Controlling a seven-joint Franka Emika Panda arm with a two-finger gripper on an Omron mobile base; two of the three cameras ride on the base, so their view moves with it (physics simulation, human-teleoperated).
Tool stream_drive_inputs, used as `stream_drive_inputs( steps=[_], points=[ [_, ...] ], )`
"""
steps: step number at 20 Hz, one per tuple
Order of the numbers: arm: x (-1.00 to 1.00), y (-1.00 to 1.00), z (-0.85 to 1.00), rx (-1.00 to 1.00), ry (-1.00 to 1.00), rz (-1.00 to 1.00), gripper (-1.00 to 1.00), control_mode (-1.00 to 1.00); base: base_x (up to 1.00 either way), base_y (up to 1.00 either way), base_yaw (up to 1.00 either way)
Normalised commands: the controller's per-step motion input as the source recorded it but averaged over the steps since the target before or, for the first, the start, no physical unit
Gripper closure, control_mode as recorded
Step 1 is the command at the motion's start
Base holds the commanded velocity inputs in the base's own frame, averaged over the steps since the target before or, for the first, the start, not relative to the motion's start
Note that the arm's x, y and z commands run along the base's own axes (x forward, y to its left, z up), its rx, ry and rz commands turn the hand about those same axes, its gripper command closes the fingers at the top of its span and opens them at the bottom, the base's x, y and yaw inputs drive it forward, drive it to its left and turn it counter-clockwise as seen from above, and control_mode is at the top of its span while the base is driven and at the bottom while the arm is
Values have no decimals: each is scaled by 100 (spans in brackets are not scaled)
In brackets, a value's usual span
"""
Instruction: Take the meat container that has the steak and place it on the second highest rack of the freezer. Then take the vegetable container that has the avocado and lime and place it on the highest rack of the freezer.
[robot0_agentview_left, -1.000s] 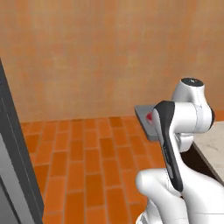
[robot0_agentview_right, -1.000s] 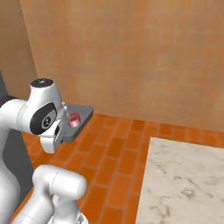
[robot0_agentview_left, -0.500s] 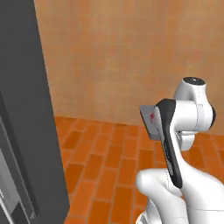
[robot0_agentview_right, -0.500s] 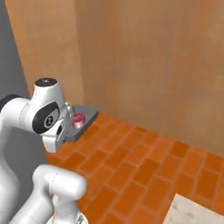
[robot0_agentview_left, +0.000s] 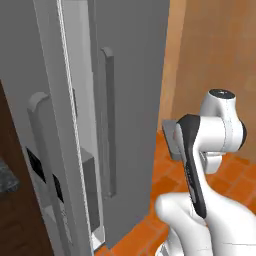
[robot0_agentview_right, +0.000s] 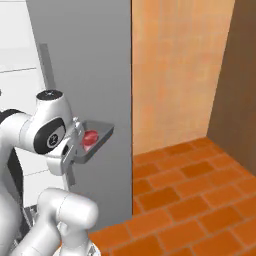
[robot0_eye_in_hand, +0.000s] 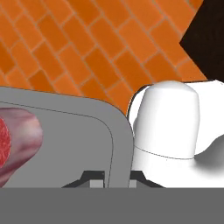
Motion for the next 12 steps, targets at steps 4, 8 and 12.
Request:
stream_drive_inputs(
  steps=[4,8,12],
  points=[
    [0,0,0,0,0,0,100,100,51,-9,89],
    [0,0,0,0,0,0,100,100,57,-11,87],
    [0,0,0,0,0,0,100,100,59,-23,82]
  ],
)
